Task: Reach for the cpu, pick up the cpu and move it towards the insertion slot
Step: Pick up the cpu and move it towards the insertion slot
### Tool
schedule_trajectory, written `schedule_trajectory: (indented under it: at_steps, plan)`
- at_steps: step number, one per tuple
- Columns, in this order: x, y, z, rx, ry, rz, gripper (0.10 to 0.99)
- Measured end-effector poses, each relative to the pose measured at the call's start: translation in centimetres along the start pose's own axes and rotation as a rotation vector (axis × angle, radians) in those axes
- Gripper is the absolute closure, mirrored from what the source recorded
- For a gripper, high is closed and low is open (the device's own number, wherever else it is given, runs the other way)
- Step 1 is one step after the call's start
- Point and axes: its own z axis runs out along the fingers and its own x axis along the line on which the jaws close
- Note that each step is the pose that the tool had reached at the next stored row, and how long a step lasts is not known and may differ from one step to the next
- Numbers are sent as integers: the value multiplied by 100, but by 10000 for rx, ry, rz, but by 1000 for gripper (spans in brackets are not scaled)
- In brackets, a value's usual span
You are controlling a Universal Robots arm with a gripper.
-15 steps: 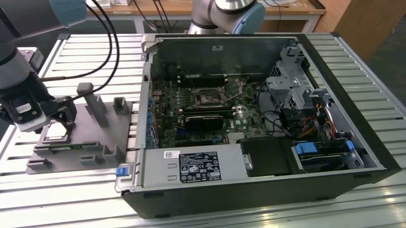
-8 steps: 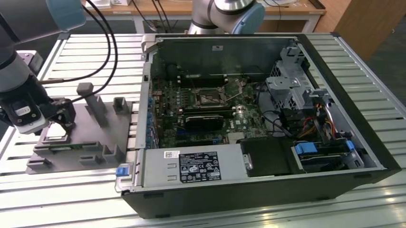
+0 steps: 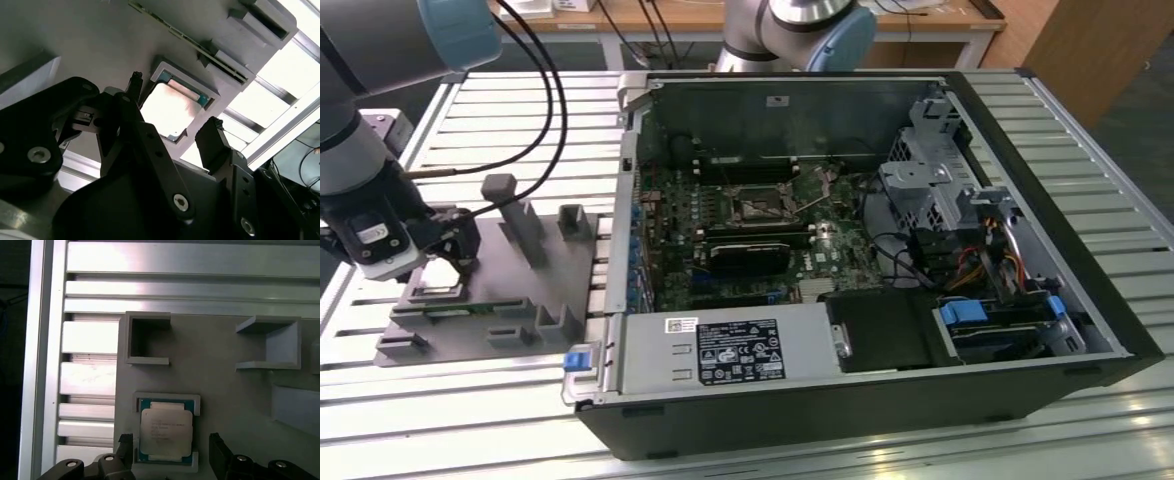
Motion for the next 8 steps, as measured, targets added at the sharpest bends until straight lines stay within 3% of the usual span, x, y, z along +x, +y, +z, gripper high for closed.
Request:
schedule_trajectory:
  at_steps: [8]
  plan:
    - [33, 39, 59, -1, -31, 1, 380]
